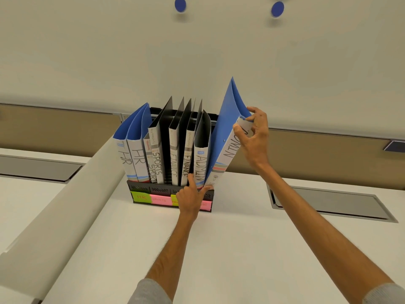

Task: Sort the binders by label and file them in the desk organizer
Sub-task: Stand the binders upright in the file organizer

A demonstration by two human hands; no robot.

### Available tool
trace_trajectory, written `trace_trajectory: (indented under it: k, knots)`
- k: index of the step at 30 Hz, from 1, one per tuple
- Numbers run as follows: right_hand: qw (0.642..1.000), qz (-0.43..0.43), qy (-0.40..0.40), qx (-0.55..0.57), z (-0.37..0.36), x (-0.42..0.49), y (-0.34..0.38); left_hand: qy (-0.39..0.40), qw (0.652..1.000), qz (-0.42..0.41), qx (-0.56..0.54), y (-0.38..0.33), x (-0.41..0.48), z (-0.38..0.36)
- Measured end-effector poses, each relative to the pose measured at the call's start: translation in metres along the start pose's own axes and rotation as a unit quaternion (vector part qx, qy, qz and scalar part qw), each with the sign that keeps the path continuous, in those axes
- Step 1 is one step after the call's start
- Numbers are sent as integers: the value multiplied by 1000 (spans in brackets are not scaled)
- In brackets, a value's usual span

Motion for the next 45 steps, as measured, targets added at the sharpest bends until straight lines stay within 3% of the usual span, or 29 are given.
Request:
trace_trajectory:
  k: [4, 9, 16, 19, 23, 29, 35, 39, 45]
  knots:
    - [992, 63, 89, -56, -17, 5, 8, 21, 1000, -2, -17, 10, 4, 0]
    - [988, 82, 103, -80, -31, 8, 15, 20, 997, -8, -78, 24, 7, -1]
    - [976, 71, 158, -130, -37, 21, 24, -28, 990, 30, -132, -14, -5, 11]
    - [946, 75, 237, -210, -34, 44, 29, -55, 985, 39, -156, -26, -1, 16]
    - [926, 4, 335, -172, -44, 56, 26, -5, 977, 48, -206, -24, -1, 11]
    - [924, -54, 351, -141, -50, 61, 31, 22, 971, 53, -232, -22, 2, 7]
    - [928, -49, 342, -137, -57, 54, 18, 33, 969, 68, -233, -27, 1, 5]
    - [906, -46, 384, -171, -61, 4, -10, 45, 975, 62, -208, -20, -2, -2]
    - [903, -100, 386, -158, -61, -22, -34, 57, 977, 34, -205, -15, 1, -4]
Point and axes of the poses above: each hand's wrist, its own x-axis towards the middle knuckle, its own z-axis out of the back of the hand, y = z × x, the point moved 1 cm from there along x, towards the middle knuckle, and after that the axes turned 10 degrees about z, right-handed, at the moved point
